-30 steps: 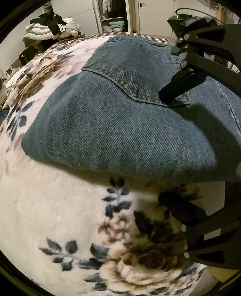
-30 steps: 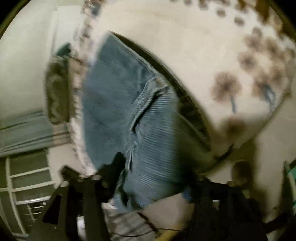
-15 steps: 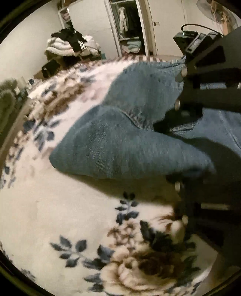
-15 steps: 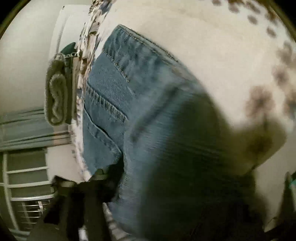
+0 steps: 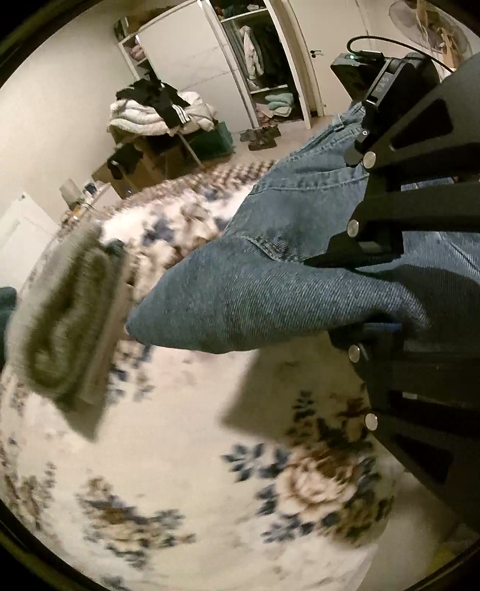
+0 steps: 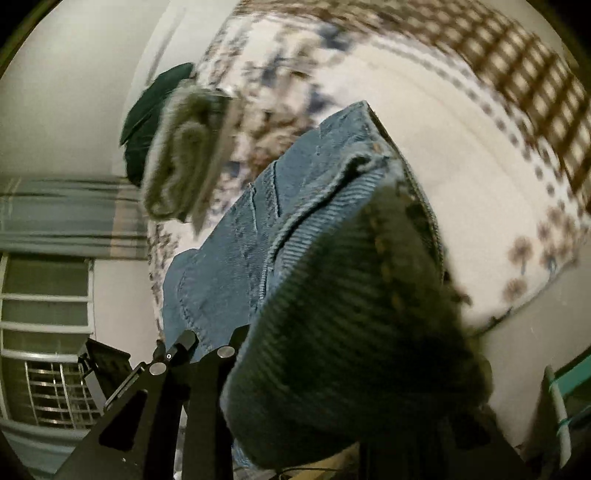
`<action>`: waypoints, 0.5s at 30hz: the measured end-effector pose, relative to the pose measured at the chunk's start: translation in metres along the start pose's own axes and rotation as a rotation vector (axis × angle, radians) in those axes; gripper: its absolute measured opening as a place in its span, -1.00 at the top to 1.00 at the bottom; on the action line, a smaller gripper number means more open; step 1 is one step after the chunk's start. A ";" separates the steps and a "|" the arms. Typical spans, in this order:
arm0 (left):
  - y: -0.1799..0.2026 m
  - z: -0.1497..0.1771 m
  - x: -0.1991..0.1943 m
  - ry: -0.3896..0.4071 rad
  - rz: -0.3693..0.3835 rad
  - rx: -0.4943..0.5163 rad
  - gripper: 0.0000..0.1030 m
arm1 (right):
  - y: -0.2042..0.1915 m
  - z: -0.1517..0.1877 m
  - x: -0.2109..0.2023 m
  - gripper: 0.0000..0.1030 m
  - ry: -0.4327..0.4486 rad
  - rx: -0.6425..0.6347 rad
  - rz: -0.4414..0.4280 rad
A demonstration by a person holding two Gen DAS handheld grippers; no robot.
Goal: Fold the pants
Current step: 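Carry the folded jeans with both grippers onto the grey blanket stack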
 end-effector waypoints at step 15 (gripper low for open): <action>0.015 -0.228 -0.080 0.174 0.059 0.009 0.63 | -0.238 -0.149 0.020 0.44 0.106 -0.150 -0.078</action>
Point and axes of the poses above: each gripper's, at about its wrist camera, not at the fingertips, and x roughly the way its jaws point, y to its right, z to its underside, the point moved 5 cm from there along x, roughly the way its jaws point, and after that the axes turned 5 degrees about -y, right-handed, at the moved point
